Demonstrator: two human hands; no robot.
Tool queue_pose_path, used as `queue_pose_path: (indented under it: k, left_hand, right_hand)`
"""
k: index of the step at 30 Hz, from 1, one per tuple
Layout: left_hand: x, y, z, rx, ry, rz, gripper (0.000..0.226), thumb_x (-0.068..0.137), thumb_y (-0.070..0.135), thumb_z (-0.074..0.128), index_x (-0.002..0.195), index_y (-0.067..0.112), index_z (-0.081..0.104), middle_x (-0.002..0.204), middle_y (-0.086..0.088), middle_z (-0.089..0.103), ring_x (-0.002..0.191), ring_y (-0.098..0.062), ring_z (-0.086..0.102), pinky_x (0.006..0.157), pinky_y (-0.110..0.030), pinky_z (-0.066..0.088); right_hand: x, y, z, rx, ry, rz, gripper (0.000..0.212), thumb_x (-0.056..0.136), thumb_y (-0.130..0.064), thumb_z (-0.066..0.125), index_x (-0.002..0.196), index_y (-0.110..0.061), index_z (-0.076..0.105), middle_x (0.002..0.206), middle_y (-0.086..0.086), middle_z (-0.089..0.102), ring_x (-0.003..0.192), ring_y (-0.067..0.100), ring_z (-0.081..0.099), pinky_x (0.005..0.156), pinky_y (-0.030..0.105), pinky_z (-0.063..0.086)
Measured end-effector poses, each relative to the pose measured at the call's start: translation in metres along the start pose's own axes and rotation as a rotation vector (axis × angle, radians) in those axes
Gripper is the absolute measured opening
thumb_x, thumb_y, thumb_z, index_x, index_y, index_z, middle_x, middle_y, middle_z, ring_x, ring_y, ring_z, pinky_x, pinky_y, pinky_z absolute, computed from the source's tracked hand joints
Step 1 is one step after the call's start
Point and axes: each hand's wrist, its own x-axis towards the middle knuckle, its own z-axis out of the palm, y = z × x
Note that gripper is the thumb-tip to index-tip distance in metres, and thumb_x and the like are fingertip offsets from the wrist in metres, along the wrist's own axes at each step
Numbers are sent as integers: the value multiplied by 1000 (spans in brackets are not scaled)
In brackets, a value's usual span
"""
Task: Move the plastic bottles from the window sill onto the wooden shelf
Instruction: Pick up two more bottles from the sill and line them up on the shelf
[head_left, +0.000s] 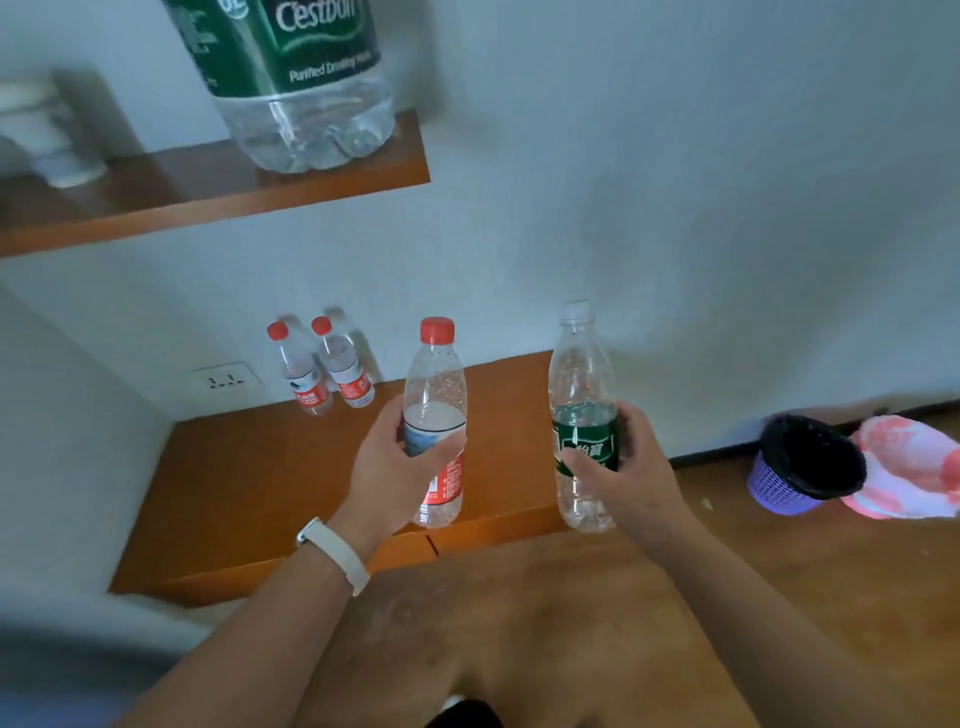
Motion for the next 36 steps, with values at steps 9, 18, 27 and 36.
queue_pose_path:
  k: [9, 18, 27, 36]
  left_hand:
    - [48, -52, -39, 31, 140, -134, 70, 82, 42, 74, 142, 32, 40, 131, 12, 57, 116, -15, 56, 96, -32, 50]
    - [134, -107, -63, -105, 43, -180, 67, 81, 42, 76, 138, 36, 41, 131, 16, 56, 121, -14, 54, 106, -38, 45]
    - [195, -128, -71, -176, -50, -193, 65, 81, 30, 79, 136, 27, 44, 124, 9, 58, 119, -15, 55, 103, -37, 47]
    - [237, -148, -47, -195, -37, -234, 62, 79, 27, 82, 131, 34, 49, 120, 16, 60, 110, -5, 56, 91, -23, 47]
  right_hand:
    - [74, -4, 61, -109, -198, -7, 58, 81, -33, 76, 129, -34, 43, 116, -12, 64, 99, 6, 67, 78, 31, 60]
    - [145, -3, 126, -181, -197, 74, 64, 80, -23, 78, 132, -32, 41, 113, -18, 60, 99, 5, 63, 82, 30, 56]
    - [194, 4, 167, -223, -176, 93, 64, 81, -20, 78, 132, -25, 40, 115, -15, 57, 100, 1, 60, 83, 25, 54]
    - [249, 23, 194, -338, -172, 78, 56, 77, -29, 82, 116, -33, 41, 101, -23, 56, 89, -6, 55, 79, 21, 48]
